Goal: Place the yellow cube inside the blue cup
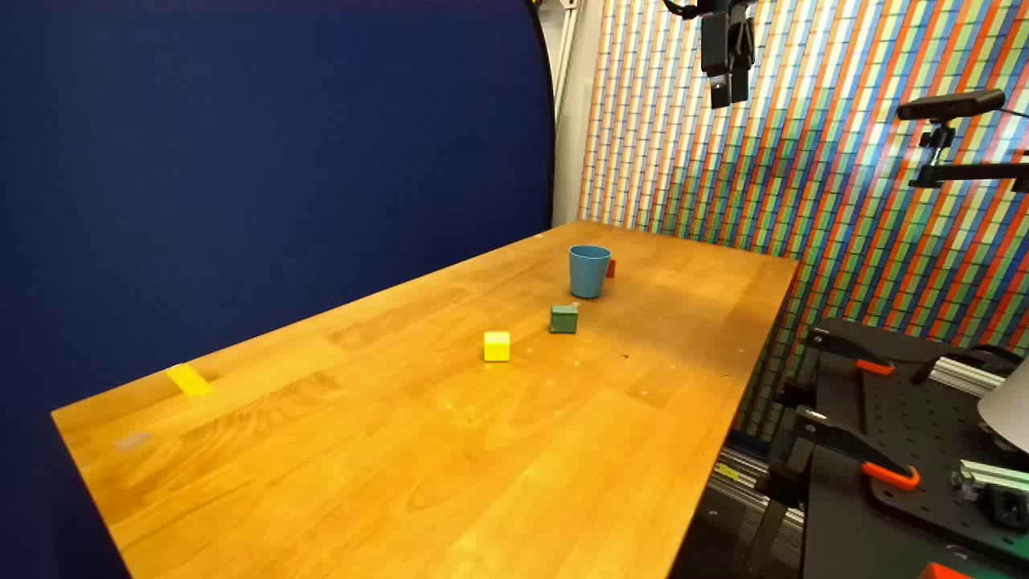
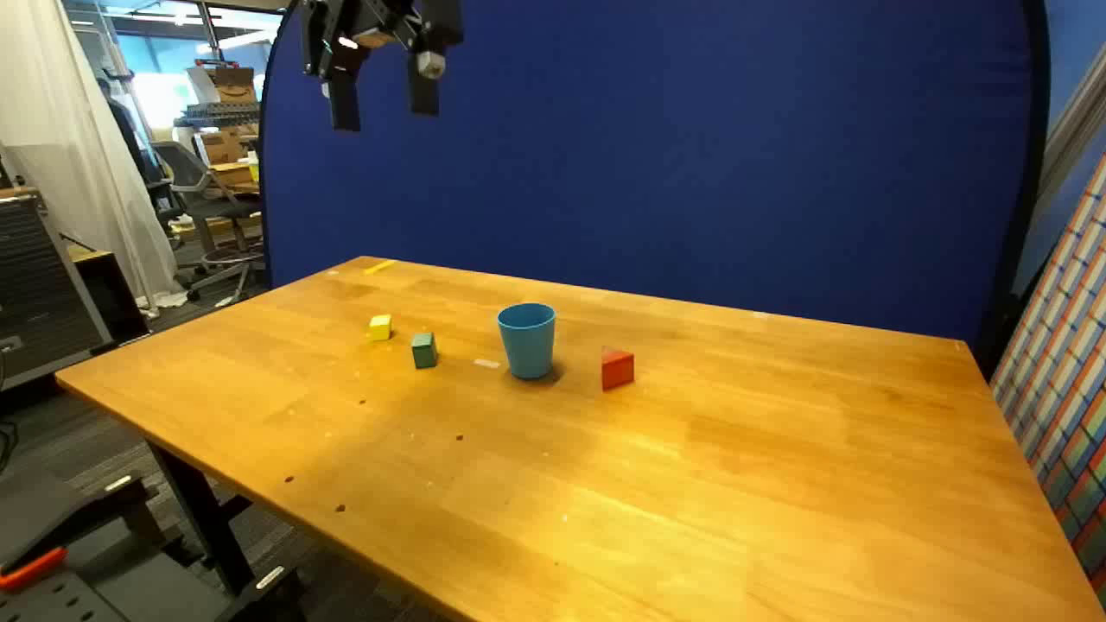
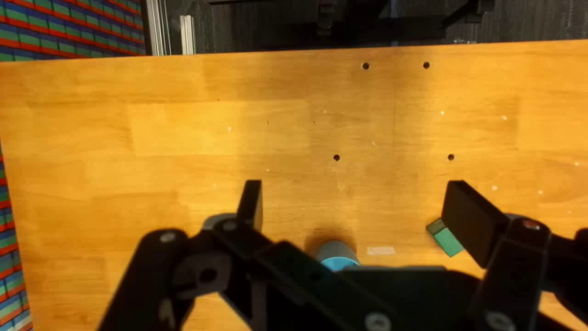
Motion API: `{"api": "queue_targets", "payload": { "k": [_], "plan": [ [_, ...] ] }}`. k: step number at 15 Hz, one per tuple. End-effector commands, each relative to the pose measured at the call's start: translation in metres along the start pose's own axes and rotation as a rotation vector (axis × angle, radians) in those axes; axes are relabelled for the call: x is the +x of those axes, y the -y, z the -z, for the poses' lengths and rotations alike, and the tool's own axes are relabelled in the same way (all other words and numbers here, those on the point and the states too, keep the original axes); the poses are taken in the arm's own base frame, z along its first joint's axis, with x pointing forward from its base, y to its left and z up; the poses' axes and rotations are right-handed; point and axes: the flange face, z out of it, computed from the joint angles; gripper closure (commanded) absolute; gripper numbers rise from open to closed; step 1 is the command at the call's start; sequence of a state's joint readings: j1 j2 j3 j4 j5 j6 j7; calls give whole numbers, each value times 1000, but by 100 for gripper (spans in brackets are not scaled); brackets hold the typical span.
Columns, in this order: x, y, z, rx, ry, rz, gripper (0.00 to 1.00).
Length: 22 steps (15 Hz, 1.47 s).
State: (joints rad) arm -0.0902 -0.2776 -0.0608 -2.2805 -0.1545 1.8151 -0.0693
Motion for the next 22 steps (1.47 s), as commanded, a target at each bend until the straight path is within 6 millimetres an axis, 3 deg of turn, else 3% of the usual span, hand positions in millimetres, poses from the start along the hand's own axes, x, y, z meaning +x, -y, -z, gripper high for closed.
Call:
{"api": "queue_targets", "payload": {
  "k": [1,10,12,15,22],
  "plan": [
    [0,0,1,0,-2,0,0],
    [1,-1,5,-1,-9,-2,0],
    [17,8,-9,-12,-23,-20,0],
    [56,51,-49,-24,-17,54,0],
    [131,183,-157,-10,6,317,0]
  ]
}}
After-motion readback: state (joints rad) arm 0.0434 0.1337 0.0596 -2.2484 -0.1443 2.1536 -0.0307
